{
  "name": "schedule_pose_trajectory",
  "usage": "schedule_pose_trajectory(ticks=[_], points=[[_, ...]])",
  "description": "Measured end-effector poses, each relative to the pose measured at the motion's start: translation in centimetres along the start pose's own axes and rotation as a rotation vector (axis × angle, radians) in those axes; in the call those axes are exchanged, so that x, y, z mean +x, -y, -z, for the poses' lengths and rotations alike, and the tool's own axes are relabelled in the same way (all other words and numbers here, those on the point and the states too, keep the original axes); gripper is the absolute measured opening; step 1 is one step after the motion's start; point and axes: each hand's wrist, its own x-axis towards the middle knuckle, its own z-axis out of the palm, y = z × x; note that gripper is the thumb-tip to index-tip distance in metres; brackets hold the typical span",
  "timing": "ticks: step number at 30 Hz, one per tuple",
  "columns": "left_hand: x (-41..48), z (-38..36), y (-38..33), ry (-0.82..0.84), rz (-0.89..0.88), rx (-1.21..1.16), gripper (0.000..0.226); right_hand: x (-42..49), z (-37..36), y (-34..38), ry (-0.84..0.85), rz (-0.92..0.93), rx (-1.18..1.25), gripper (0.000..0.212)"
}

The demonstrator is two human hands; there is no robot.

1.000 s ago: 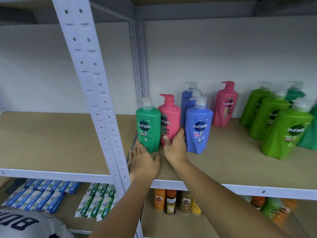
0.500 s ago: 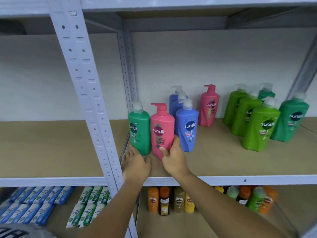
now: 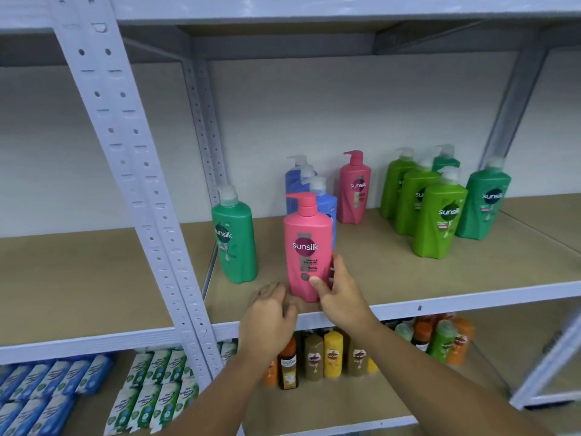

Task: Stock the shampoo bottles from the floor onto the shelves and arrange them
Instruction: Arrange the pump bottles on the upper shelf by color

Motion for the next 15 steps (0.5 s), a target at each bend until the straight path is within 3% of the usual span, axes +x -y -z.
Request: schedule_pose_trajectory(ticks=[7,15], points=[[2.0,-2.3,-3.5,0.076,-0.148,-0.058,0.024,-1.6,4.8,-0.8,-0.104,-0.012,-0.072,0.035],[5.1,-5.0,-8.2,0.128,-0.244,-0.107,0.025,-1.0,10.6,-2.3,-0.155,-0.087,-0.12,0.055]])
